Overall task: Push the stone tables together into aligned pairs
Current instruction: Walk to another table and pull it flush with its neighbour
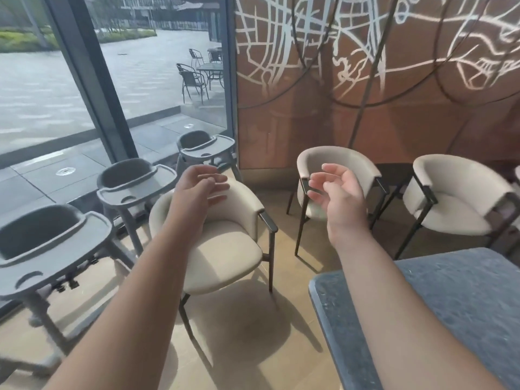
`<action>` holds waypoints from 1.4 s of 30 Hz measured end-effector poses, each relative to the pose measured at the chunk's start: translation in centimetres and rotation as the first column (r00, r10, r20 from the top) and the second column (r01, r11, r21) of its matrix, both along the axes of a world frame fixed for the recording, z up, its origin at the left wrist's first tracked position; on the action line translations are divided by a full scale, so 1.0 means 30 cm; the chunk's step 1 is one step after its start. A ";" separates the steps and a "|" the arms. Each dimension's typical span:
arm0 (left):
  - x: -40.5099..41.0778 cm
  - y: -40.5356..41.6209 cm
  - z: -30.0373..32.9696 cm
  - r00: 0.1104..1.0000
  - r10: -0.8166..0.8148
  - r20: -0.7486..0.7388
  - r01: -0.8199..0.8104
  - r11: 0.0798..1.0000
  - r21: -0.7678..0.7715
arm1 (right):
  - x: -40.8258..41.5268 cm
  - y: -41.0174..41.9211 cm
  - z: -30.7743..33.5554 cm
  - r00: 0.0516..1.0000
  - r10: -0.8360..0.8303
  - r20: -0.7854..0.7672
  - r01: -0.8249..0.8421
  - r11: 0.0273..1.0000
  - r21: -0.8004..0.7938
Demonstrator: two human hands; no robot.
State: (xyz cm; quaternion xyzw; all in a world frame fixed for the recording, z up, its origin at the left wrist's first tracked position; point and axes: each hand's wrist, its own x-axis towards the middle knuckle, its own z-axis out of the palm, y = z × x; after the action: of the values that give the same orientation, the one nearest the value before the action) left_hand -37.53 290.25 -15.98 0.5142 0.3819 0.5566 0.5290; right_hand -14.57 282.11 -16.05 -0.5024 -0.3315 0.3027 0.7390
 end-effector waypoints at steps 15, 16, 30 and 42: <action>0.348 1.122 -0.068 0.920 -0.391 -0.021 0.386 0.915 -0.119 | 0.134 0.877 -0.091 0.919 -0.394 -0.024 0.390 0.914 -0.109; 0.393 1.160 -0.061 0.909 -0.416 -0.027 0.409 0.903 -0.127 | 0.154 0.902 -0.088 0.906 -0.423 -0.021 0.418 0.901 -0.121; 1.252 1.313 -0.142 0.653 -0.755 -0.056 0.744 0.653 -0.138 | 0.716 0.918 -0.150 0.680 -0.730 -0.067 0.725 0.683 -0.086; 1.989 1.178 -0.105 0.394 -0.915 -0.081 0.906 0.402 -0.129 | 1.274 0.769 -0.156 0.449 -0.893 -0.026 0.889 0.449 -0.090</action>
State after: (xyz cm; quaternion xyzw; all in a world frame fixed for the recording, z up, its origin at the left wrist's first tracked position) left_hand 22.15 325.60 -19.13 0.6592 0.0926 0.1277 0.7352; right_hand 23.66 305.19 -20.74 -0.6138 0.0164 -0.1018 0.7827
